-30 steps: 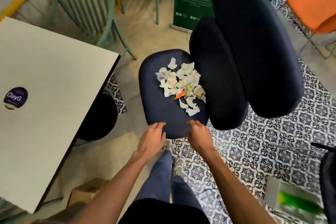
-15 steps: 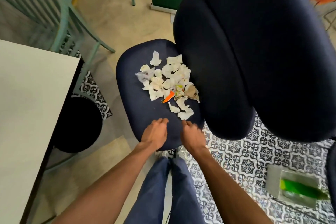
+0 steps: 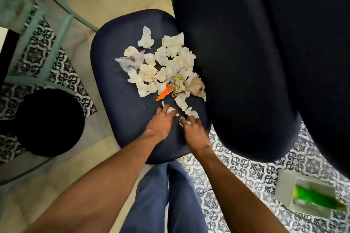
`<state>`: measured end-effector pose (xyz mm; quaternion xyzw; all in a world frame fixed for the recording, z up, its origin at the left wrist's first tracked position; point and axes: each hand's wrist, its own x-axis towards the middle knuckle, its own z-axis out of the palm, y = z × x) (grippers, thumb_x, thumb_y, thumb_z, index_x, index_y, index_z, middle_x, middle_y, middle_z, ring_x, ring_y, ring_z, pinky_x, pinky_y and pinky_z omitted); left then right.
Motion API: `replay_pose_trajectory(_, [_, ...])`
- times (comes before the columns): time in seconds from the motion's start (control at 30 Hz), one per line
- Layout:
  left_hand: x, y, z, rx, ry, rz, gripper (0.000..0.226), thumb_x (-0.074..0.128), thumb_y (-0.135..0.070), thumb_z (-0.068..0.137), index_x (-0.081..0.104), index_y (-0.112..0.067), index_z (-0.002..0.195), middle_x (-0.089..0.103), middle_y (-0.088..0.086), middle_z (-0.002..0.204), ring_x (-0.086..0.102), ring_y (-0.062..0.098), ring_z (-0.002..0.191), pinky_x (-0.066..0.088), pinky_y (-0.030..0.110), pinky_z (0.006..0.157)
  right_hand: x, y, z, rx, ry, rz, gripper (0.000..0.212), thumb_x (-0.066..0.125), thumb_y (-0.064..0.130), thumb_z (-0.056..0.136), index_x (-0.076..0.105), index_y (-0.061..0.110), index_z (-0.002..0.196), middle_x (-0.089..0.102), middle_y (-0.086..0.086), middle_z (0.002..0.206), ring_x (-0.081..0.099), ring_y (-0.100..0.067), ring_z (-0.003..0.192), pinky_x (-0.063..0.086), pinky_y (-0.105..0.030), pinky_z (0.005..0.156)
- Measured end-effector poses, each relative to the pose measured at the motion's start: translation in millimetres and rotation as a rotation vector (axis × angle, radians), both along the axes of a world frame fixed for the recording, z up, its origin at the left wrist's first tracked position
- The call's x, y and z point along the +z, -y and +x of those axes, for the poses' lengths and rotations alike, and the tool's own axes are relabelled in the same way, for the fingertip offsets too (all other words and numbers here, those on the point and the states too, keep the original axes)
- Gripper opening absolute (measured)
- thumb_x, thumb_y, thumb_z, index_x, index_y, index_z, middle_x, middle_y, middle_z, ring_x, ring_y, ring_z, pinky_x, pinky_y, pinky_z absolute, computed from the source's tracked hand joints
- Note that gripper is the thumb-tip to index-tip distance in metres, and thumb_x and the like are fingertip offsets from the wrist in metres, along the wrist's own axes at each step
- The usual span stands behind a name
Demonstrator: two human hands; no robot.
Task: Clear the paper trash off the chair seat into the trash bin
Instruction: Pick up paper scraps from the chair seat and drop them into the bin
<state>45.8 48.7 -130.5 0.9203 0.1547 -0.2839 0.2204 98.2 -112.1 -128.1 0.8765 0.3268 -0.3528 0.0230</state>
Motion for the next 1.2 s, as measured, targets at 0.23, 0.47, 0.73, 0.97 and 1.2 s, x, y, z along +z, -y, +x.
replay_pose_trajectory(0.23, [-1.0, 5.1, -11.2, 0.079, 0.044, 0.004, 0.035, 0.059, 0.009, 0.088, 0.057, -0.008, 0.119, 0.049, 0.014, 0.126, 0.047, 0.032, 0.118, 0.045, 0.037, 0.093, -12.6, 12.5, -1.7, -0.137, -0.019, 0.110, 0.026, 0.050, 0.005, 0.101, 0.061, 0.006, 0.124, 0.059, -0.015, 0.132, 0.050, -0.035, 0.126, 0.045, -0.040, 0.105])
replay_pose_trajectory(0.47, [61.2, -13.1, -34.4, 0.406, 0.062, -0.167, 0.020, 0.067, -0.013, 0.097, 0.061, -0.016, 0.116, 0.046, 0.006, 0.126, 0.057, 0.028, 0.109, 0.050, 0.037, 0.096, 62.0, 8.7, -12.4, -0.506, -0.099, 0.330, 0.002, 0.060, 0.006, 0.097, 0.062, 0.008, 0.097, 0.049, 0.007, 0.131, 0.057, -0.011, 0.098, 0.048, -0.026, 0.093])
replay_pose_trajectory(0.73, [167.6, -27.5, -87.3, 0.563, 0.121, -0.099, 0.050, 0.045, 0.019, 0.084, 0.070, -0.012, 0.115, 0.069, 0.006, 0.115, 0.066, 0.021, 0.104, 0.053, 0.030, 0.092, 188.6, -17.0, -38.1, -0.541, -0.179, 0.428, 0.017, 0.054, 0.007, 0.102, 0.050, 0.022, 0.095, 0.065, -0.001, 0.089, 0.064, -0.022, 0.082, 0.046, -0.030, 0.066])
replay_pose_trajectory(0.97, [271.0, -1.0, -157.8, 0.978, 0.288, -0.156, 0.026, 0.038, -0.028, 0.110, 0.060, -0.017, 0.101, 0.066, 0.002, 0.100, 0.060, 0.025, 0.092, 0.044, 0.031, 0.075, 269.8, -31.7, -83.9, -0.111, -0.095, 0.617, 0.042, 0.058, 0.013, 0.105, 0.056, 0.042, 0.135, 0.071, 0.005, 0.101, 0.048, -0.023, 0.096, 0.042, -0.035, 0.082])
replay_pose_trajectory(1.2, [325.8, 32.1, -252.0, 1.242, 0.295, -0.206, 0.020, 0.046, -0.030, 0.104, 0.046, -0.019, 0.120, 0.056, 0.011, 0.123, 0.058, 0.025, 0.102, 0.039, 0.030, 0.083, 336.5, -40.1, -140.1, 0.089, -0.227, 0.692, 0.030, 0.058, 0.006, 0.098, 0.074, 0.030, 0.104, 0.071, -0.003, 0.100, 0.065, -0.025, 0.092, 0.047, -0.031, 0.079])
